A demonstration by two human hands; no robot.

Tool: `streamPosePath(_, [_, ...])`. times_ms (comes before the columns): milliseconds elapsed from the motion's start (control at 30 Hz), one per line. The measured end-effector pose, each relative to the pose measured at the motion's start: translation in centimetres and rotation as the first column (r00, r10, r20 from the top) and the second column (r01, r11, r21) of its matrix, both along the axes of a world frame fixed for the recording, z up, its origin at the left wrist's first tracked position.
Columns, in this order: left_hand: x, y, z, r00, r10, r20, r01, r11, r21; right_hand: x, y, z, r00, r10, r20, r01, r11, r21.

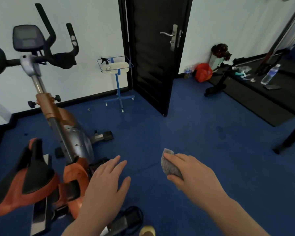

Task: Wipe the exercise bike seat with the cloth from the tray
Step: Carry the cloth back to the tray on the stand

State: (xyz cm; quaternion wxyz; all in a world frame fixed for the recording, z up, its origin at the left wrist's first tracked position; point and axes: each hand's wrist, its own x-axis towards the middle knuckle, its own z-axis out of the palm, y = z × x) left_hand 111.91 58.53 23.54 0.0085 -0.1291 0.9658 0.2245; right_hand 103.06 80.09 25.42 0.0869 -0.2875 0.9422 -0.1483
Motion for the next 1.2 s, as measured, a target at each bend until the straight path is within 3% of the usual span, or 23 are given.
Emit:
streamPosePath(433, [-16.0, -0.2, 0.2, 0.996, 0.029, -0.085, -0.035, 0.997, -0.065, -16.6, -1.2, 0.1, 1.000, 0.030, -0.002, -0.030, 0.999, 0.022])
streamPosePath(733, [-25.1, -2.1, 0.1, 0.995, 0.059, -0.078, -0.061, 0.998, -0.015, -26.4, -3.0, 0.3, 0.999, 0.045, 0.016, -0.045, 0.999, 0.009])
streamPosePath(900, [-29.5, -3.2, -0.7, 0.993, 0.112, -0.025, -0.113, 0.993, -0.027, -32.5, -3.6, -0.2, 0.996, 0.083, 0.038, -0.084, 0.996, 0.022])
streamPosePath(1200, [-43.4, -2.3, -0.1, 0.973, 0.221, -0.064, -0.223, 0.975, -0.021, -47.8, -5.2, 0.2, 0.977, 0.212, 0.016, -0.212, 0.977, 0.004])
